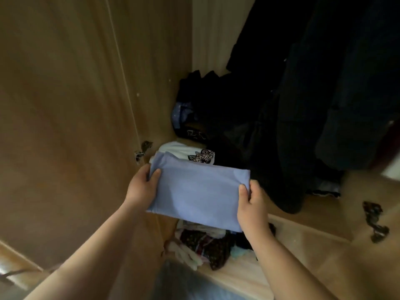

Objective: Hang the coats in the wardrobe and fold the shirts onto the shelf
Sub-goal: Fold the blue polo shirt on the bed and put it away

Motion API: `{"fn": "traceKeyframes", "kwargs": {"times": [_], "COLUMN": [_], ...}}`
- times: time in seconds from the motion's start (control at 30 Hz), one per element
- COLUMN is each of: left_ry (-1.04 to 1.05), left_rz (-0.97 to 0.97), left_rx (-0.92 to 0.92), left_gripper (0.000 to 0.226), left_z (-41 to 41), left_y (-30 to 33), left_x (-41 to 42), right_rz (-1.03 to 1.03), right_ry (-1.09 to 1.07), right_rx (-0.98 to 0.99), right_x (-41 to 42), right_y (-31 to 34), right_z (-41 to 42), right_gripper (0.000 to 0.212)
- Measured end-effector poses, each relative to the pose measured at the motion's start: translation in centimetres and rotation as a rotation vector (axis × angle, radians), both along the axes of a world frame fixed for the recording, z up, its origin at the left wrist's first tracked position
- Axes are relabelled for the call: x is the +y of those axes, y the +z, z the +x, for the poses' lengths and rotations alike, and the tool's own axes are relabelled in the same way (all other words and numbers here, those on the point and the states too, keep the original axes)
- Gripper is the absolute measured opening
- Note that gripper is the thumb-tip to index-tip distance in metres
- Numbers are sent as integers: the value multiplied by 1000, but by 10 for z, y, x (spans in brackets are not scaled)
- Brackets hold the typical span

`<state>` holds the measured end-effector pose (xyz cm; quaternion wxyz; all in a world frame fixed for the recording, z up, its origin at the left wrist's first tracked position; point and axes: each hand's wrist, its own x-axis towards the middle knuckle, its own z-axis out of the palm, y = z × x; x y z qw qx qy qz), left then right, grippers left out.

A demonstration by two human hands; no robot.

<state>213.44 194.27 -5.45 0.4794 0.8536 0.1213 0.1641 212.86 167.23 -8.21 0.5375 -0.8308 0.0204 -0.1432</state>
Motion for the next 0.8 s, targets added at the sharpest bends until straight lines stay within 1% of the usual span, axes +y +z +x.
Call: {"fn": "traceKeyframes", "kwargs": {"times": [0.1,0.23,0.43,0.57,0.63,0.73,0.77,0.8], "left_ry": [35,30,-14,-12,23,48,58,70], "left_rz": [114,273,461,672,704,768,787,807], "left_rx": [-3,-21,15,17,59,199,223,210], "left_gripper": [16,22,23,30,32,34,36,39], "left_z": [41,105,201,240,255,263,265,266], "left_y": [5,9,-2,-15,-18,-30,-34,-38], "left_x": [22,45,67,58,51,50,53,55], "right_rz": [56,68,8,0,-8,-51,-62,-70], "right_ry": [64,77,-4,-138,-186,-192,-185,-182], "right_rx": [1,13,6,72,100,155,165,172], "right_x": [21,44,69,79,82,92,96,99], "right_y": [0,-8,-22,-43,-57,-75,-80,-85], "right_z": [46,109,188,223,234,240,241,243], "right_gripper": [19,30,31,35,35,34,34,34]}}
